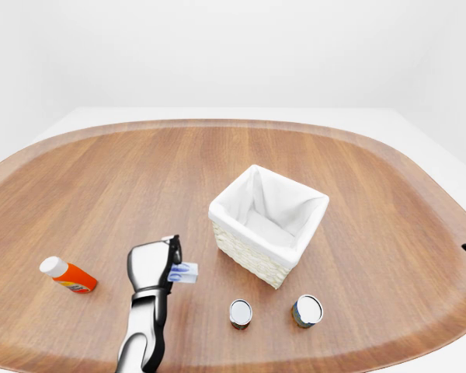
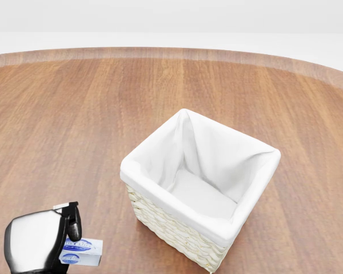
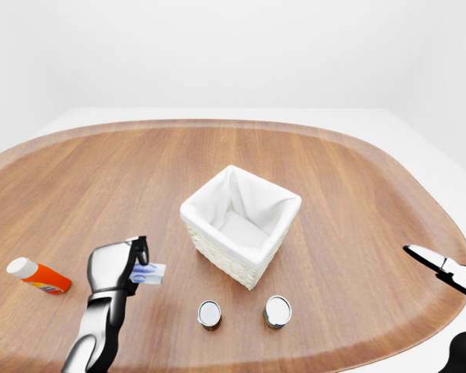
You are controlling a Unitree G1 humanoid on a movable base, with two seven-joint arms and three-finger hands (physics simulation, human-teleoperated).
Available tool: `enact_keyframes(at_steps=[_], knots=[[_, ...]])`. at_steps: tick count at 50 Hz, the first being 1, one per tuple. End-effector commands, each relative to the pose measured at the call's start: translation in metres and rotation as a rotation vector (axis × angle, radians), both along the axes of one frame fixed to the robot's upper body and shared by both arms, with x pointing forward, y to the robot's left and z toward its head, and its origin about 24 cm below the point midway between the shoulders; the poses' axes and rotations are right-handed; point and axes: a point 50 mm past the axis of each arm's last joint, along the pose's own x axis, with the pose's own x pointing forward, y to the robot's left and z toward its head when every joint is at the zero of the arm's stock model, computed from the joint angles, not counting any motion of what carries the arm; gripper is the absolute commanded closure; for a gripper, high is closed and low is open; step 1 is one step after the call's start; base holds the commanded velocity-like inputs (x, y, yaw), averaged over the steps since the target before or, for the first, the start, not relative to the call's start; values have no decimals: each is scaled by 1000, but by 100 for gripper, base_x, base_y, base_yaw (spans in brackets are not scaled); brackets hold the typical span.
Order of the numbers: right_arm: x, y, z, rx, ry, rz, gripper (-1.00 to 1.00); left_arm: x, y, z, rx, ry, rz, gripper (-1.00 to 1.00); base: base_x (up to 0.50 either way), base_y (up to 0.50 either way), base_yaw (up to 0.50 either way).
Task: Pick up the alphabet soup and the cream cheese box, and put them in the basket.
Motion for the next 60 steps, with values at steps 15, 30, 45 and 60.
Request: enact_keyframes(at_steps=[15, 30, 45, 60], knots=[[1, 0, -1, 0, 5, 1, -100, 3, -15, 106, 238, -142, -12, 100, 0, 0, 0], [2, 0, -1, 4, 5, 1, -100, 13, -26, 183, 326, -197, 56, 100, 0, 0, 0], [0, 0, 1, -1, -2, 2, -100, 25, -44, 220, 330, -212, 39, 100, 0, 0, 0], [-1, 1, 1, -4, -6, 5, -100, 21, -69, 243, 323, -238, 17, 100, 0, 0, 0]])
